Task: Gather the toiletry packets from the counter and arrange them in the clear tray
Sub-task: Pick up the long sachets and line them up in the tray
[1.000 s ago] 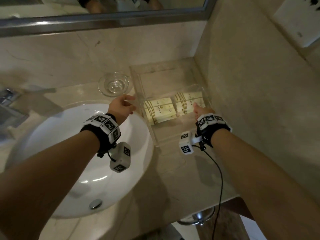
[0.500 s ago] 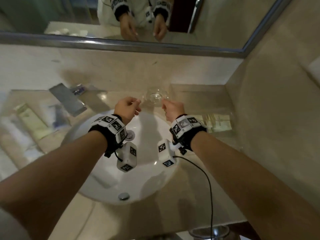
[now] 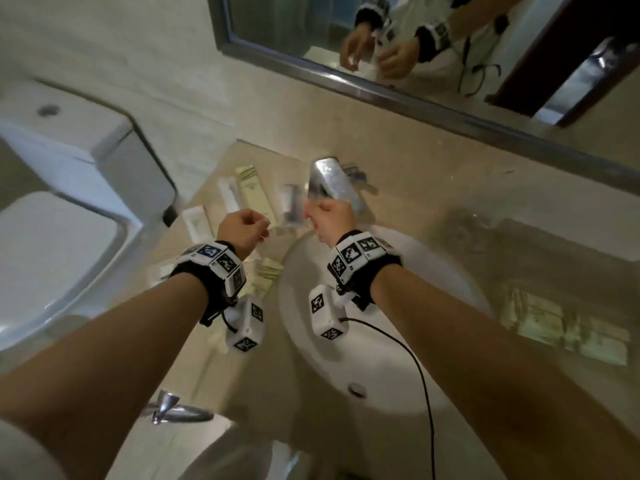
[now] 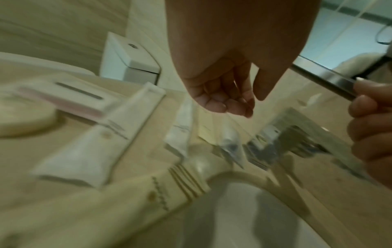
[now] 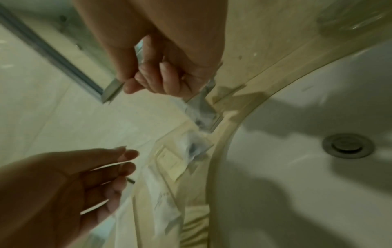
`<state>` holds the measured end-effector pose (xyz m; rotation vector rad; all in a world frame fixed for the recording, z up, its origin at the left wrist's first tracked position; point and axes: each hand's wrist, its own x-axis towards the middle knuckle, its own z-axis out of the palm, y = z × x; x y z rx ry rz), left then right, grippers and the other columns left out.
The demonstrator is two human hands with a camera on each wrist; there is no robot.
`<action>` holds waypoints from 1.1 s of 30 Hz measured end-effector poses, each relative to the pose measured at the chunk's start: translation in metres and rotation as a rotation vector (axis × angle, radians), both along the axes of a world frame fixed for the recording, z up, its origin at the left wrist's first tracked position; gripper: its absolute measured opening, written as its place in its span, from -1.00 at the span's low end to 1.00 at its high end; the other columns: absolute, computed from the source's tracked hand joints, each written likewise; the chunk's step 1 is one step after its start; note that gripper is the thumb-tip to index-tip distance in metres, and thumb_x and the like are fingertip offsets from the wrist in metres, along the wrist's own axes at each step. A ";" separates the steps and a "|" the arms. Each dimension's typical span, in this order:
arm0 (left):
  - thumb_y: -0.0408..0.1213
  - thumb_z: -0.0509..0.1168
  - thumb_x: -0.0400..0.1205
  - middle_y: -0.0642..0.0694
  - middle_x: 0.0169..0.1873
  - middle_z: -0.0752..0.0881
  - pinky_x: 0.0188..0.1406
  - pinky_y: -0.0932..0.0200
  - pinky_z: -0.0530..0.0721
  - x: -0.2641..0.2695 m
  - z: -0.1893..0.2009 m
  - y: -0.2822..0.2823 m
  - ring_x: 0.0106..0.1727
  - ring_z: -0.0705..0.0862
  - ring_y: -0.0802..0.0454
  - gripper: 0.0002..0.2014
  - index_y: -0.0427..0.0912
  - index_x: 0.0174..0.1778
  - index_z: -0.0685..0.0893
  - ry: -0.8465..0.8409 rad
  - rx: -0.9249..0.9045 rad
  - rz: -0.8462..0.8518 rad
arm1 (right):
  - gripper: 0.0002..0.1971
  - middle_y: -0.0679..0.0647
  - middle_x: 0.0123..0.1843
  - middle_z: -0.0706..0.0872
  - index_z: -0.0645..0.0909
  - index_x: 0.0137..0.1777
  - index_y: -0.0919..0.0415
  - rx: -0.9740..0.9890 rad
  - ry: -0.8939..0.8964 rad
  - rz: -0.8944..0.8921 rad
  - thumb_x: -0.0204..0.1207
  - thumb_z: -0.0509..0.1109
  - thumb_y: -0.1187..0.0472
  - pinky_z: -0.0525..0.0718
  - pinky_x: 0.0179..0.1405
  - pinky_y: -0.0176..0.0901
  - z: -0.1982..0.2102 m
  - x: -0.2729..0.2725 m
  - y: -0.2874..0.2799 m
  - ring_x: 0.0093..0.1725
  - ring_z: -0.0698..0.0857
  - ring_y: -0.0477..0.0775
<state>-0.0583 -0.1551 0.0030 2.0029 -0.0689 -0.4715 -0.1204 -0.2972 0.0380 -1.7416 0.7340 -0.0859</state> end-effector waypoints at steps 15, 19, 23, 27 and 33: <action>-0.30 0.27 0.60 -0.03 -0.33 0.65 0.06 0.00 0.69 0.035 -0.048 0.096 -0.18 0.65 -0.05 -0.87 -0.24 -0.04 0.68 0.174 0.032 0.031 | -0.70 0.19 0.29 0.64 0.53 0.29 0.27 -0.562 0.337 0.274 0.61 0.27 0.18 0.62 0.25 0.00 -0.076 0.089 0.062 0.24 0.64 0.23; -0.29 0.29 0.59 -0.07 -0.31 0.69 -0.09 0.10 0.67 0.047 -0.051 0.106 -0.25 0.65 0.02 -0.92 -0.10 -0.21 0.64 0.162 0.028 0.033 | -0.63 0.19 0.37 0.55 0.45 0.35 0.28 -0.638 0.425 0.274 0.60 0.29 0.15 0.63 0.24 0.09 -0.081 0.106 0.066 0.30 0.61 0.26; -0.28 0.30 0.59 -0.01 -0.37 0.67 -0.14 0.05 0.68 0.057 -0.054 0.115 -0.19 0.65 -0.05 -0.80 0.04 -0.35 0.59 0.193 -0.004 0.083 | -0.55 0.21 0.44 0.46 0.38 0.39 0.32 -0.627 0.491 0.232 0.57 0.34 0.14 0.59 0.24 0.04 -0.085 0.117 0.074 0.35 0.57 0.26; -0.31 0.30 0.58 -0.01 -0.38 0.67 -0.19 0.07 0.67 0.055 -0.056 0.116 -0.20 0.65 -0.07 -0.80 0.03 -0.35 0.60 0.195 -0.023 0.084 | -0.53 0.24 0.38 0.58 0.47 0.37 0.36 -0.545 0.517 0.228 0.53 0.39 0.15 0.58 0.19 -0.06 -0.086 0.122 0.071 0.34 0.60 0.23; -0.19 0.37 0.54 0.00 -0.23 0.68 -0.10 0.21 0.58 0.042 -0.049 0.102 -0.17 0.64 0.07 -0.89 -0.15 -0.13 0.67 0.126 0.182 -0.172 | -0.72 0.24 0.15 0.74 0.62 0.16 0.38 -0.413 0.396 0.131 0.56 0.33 0.19 0.54 -0.14 -0.17 -0.074 0.113 0.065 0.12 0.71 0.24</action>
